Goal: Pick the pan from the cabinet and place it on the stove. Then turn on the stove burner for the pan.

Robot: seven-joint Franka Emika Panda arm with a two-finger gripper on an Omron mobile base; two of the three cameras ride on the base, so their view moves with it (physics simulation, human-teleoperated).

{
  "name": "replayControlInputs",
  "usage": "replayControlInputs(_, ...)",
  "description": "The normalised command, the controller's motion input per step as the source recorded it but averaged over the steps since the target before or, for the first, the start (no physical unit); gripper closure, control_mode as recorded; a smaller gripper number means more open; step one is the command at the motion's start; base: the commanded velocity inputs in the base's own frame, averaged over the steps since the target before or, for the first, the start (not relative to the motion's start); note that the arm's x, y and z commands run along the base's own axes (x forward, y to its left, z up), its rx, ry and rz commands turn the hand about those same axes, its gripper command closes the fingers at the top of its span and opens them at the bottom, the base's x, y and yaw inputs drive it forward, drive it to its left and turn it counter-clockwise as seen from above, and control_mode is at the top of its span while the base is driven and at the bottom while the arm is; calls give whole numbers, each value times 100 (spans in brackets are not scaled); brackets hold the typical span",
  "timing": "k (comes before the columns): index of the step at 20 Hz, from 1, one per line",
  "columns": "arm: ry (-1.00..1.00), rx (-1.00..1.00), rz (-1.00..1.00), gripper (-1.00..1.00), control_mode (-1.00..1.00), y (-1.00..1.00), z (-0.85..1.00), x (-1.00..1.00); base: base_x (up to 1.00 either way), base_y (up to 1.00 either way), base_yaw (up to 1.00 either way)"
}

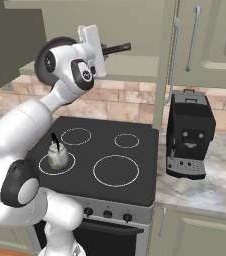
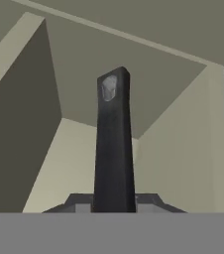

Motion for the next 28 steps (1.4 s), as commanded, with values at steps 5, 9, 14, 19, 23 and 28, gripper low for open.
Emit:
replayControlInputs(5, 0, 0, -2, 100, -100, -2, -1, -43, 0, 0, 0)
replayControlInputs(9, 0, 2, -4, 100, -100, -15, -7, -37, 0, 0, 0)
replayControlInputs(14, 1, 1, -7, 100, -100, -9, -11, -25, 0, 0, 0)
replayControlInputs(19, 5, 0, -9, 100, -100, -3, -14, -20, 0, 0, 0)
replayControlInputs(23, 6, 0, -9, 100, -100, 0, -17, -16, 0, 0, 0)
replayControlInputs(28, 8, 0, -9, 100, -100, 0, -17, -8, 0, 0, 0)
